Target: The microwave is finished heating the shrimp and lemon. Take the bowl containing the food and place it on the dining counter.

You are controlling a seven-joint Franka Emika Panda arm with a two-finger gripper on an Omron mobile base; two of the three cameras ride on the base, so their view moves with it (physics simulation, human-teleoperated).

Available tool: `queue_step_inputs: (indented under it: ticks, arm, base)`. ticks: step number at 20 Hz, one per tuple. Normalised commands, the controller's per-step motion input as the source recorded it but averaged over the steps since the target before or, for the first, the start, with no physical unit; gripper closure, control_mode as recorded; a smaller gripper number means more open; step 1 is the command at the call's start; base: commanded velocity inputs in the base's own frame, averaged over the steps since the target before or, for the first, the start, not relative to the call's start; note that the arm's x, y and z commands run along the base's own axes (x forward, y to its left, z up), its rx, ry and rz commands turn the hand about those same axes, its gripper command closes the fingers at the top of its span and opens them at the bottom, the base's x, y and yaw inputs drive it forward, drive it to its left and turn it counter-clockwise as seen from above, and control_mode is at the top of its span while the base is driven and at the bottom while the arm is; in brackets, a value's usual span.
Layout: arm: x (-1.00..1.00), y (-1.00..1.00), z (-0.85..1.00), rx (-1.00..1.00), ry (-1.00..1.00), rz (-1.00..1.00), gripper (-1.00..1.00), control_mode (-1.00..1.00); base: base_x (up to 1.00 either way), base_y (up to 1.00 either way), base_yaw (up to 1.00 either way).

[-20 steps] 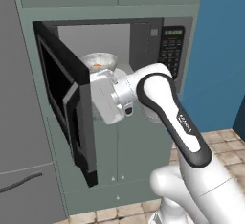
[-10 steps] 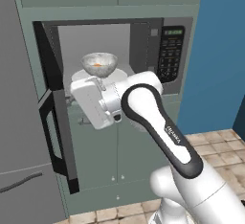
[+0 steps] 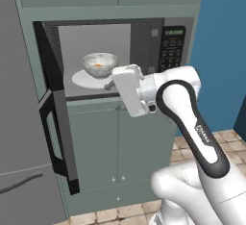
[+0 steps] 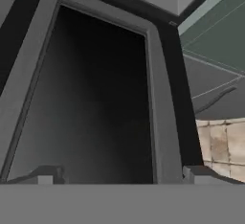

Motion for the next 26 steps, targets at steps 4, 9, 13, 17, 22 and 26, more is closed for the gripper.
queue_step_inputs:
  ticks: [4, 9, 13, 17, 22, 26]
  arm:
    - [0.35, -1.0, 0.18, -0.12, 0.0, -0.38, -1.0, -1.0]
    - [0.62, -1.0, 0.13, -0.13, 0.04, -0.39, -1.0, -1.0]
    - [1.0, -0.7, 0.0, -0.08, 0.02, -0.25, -1.0, -1.0]
    - [0.21, -0.02, 0.0, 0.0, 0.02, 0.01, -1.0, -1.0]
    - [0.57, 0.13, -0.03, 0.0, 0.0, -0.04, -1.0, -1.0]
    - [0.76, 0.37, -0.05, -0.04, 0.01, -0.06, -1.0, -1.0]
  base:
    - [0.0, 0.0, 0.0]
    - [0.0, 0.0, 0.0]
    - [0.0, 0.0, 0.0]
    - [0.0, 0.0, 0.0]
    - [0.0, 0.0, 0.0]
    - [0.0, 0.0, 0.0]
